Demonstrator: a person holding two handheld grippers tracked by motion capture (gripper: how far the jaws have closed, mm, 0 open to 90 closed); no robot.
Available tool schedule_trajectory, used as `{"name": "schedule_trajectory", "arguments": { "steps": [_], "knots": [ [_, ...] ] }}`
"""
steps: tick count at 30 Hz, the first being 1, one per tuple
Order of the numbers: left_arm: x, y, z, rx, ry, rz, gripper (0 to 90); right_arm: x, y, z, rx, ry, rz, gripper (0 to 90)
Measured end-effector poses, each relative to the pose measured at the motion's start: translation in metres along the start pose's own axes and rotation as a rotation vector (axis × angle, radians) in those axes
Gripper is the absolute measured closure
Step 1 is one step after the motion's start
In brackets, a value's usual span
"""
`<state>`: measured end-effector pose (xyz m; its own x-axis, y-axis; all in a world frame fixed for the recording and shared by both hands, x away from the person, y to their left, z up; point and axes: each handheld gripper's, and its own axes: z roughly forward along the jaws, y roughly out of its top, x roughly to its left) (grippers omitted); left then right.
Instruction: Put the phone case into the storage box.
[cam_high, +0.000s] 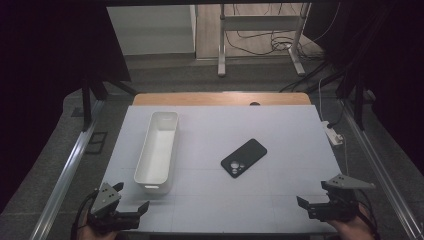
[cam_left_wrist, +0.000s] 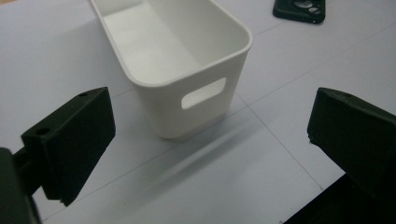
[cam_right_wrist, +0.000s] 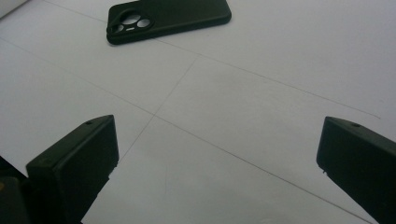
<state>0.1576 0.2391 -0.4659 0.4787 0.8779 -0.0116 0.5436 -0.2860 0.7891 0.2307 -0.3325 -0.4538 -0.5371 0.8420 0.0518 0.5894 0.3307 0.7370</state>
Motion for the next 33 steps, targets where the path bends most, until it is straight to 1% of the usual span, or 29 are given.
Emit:
{"name": "schedule_trajectory", "arguments": {
  "steps": [3,7,9,11,17,20,25,33],
  "knots": [
    [0.000,0.000,0.000,0.000,0.000,0.004,1.8,0.001,0.000,0.000,0.001,0.002,-0.005,0.0],
    [0.001,0.000,0.000,-0.006,-0.004,-0.004,1.8,0.000,0.001,0.002,0.018,0.005,-0.003,0.0],
    [0.001,0.000,-0.001,-0.006,-0.007,-0.010,1.8,0.000,0.003,0.004,0.031,-0.010,-0.026,0.0],
    [0.002,-0.001,-0.001,-0.011,-0.010,-0.021,1.8,0.000,0.003,0.005,0.037,-0.015,-0.036,0.0],
    [0.004,-0.001,-0.001,-0.018,-0.019,-0.037,1.8,0.000,0.009,0.010,0.062,0.003,-0.036,0.0],
    [0.004,-0.001,-0.001,-0.019,-0.022,-0.036,1.8,-0.001,0.011,0.013,0.073,0.016,-0.031,0.0],
    [0.004,-0.001,-0.001,-0.017,-0.021,-0.033,1.8,-0.002,0.016,0.017,0.075,0.031,-0.039,0.0],
    [0.004,-0.001,-0.001,-0.016,-0.019,-0.033,1.8,-0.004,0.029,0.029,0.088,0.062,-0.049,0.0]
  ]
}}
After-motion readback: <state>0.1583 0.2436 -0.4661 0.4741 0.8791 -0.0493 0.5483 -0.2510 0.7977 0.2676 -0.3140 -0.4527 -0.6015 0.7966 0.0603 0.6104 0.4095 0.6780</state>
